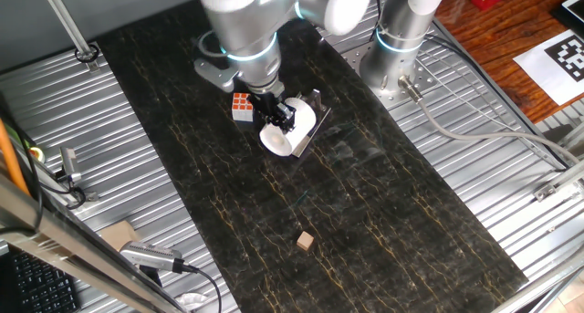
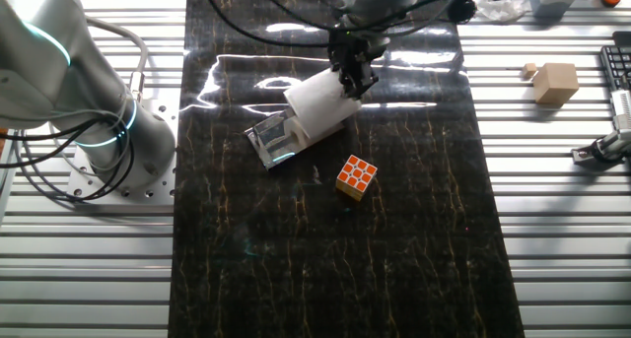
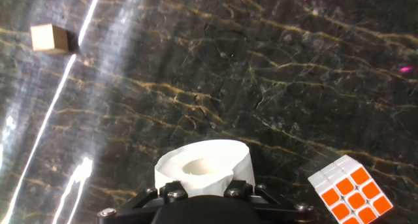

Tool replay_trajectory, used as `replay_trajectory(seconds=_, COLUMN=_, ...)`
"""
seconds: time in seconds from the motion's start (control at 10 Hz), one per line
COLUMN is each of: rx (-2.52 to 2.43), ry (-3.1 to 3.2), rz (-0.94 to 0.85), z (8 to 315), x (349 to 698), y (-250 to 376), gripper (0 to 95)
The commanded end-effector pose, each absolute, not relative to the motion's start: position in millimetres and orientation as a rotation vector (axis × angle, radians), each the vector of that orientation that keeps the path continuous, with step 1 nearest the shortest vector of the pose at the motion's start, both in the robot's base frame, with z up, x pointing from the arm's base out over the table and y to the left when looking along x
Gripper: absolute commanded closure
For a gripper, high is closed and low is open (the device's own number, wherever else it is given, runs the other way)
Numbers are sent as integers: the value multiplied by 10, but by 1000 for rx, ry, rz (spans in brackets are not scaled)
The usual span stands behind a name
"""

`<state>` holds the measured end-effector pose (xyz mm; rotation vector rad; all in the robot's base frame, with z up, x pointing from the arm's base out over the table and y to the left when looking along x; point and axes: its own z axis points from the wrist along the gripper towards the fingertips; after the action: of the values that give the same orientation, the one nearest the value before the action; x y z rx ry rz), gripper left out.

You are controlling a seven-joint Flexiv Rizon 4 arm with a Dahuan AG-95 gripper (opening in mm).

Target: Take the roll of paper down from the shelf

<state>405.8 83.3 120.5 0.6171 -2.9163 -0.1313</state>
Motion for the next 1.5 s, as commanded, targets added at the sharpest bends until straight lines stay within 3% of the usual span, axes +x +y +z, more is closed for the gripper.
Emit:
replay_trajectory(seconds=0.1, rx=616, ry=-2910, rz=-129, z=1204, x=4049, y=825, gripper=950)
replay_trajectory(seconds=1.5, rx=571, ry=-2865, rz=-113, z=1199, x=4047, y=818, gripper=950)
